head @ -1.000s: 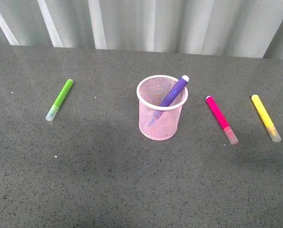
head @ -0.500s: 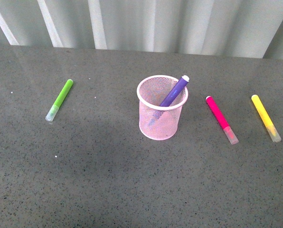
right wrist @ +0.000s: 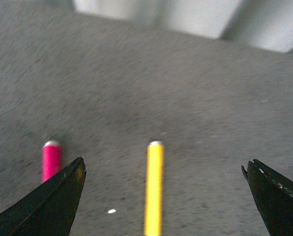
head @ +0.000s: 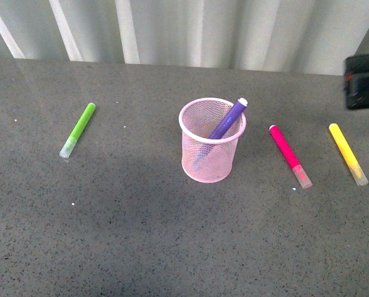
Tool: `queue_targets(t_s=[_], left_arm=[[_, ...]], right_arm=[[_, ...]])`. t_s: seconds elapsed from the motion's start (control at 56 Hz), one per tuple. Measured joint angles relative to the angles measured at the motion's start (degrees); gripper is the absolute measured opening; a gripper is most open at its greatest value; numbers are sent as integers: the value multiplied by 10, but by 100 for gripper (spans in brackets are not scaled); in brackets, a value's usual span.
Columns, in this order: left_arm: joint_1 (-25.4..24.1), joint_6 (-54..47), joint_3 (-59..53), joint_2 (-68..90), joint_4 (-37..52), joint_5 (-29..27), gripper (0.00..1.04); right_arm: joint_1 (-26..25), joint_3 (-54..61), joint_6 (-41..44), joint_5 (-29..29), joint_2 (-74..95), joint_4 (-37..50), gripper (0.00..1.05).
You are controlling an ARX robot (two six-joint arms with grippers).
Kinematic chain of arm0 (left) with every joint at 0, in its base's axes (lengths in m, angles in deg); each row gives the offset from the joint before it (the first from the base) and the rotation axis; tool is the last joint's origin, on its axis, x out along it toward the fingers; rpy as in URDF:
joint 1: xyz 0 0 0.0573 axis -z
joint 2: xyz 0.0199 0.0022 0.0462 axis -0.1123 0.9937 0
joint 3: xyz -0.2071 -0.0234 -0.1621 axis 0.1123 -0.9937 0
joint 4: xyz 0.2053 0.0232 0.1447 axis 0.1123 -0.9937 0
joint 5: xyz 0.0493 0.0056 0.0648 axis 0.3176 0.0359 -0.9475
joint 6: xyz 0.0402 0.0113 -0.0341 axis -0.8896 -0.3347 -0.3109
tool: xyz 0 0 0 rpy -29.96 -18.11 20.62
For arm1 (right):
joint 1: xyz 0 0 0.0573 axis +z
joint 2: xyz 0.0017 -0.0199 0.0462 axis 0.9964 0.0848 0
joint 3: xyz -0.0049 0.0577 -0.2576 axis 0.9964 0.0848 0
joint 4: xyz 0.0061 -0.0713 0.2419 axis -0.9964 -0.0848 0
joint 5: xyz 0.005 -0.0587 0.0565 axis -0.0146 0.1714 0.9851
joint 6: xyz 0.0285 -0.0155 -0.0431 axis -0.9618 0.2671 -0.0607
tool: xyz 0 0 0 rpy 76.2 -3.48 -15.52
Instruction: Insert purple and pink pens into pink cup
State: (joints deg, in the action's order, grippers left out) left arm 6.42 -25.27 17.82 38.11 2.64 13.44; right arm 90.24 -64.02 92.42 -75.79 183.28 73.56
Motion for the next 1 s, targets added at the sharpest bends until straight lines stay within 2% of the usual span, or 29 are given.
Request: queue_targets(t_s=[0.286,1.0], left_arm=[[0,0,0,0,0,0,98],[0,0,0,0,0,0,98]], right_arm=[[45,-55,-14,-3,120,0,98],[83,-123,-59,21,211,-6,98]])
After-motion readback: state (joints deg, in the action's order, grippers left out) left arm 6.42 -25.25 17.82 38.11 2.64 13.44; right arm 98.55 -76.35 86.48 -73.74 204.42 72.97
